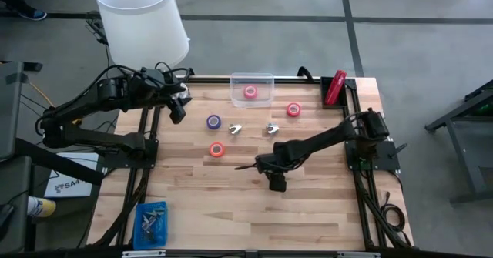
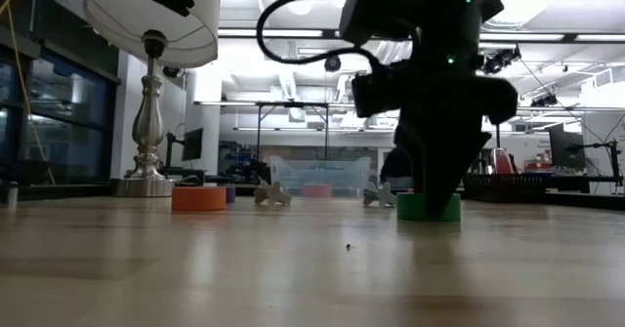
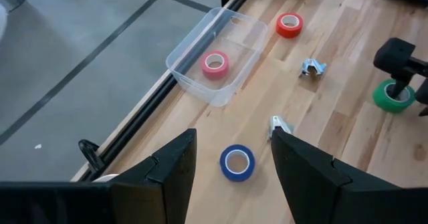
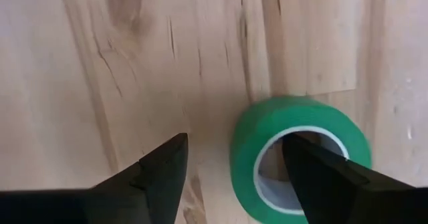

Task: Pick and place Stapler, Stapler remover, tape
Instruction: Put the green tape into the transparent bin

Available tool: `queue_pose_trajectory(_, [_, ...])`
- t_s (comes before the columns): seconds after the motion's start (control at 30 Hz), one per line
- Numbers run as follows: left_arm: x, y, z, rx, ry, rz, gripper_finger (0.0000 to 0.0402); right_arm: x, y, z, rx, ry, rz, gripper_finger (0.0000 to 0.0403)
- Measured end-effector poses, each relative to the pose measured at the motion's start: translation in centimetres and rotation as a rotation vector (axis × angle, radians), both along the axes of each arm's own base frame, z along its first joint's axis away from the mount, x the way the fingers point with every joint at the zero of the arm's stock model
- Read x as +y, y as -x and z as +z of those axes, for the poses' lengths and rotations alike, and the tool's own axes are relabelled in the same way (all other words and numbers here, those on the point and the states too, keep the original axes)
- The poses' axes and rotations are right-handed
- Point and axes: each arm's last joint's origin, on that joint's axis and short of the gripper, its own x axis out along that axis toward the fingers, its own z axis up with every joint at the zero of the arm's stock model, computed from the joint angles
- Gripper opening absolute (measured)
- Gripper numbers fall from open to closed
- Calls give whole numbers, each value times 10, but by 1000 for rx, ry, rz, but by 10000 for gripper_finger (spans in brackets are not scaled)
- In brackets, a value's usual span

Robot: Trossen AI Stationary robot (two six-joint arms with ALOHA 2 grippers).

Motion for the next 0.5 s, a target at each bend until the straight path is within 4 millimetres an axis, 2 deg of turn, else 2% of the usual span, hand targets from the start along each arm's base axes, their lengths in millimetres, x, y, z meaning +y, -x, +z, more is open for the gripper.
queue_pose_trajectory(0.27, [0,0,0,5,1,-1,190,3,-2,-9,17,10,-41,183])
queue_pose_trajectory(0.5, [0,0,0,13,-9,-11,190,2,-1,-9,20,-2,-134,100])
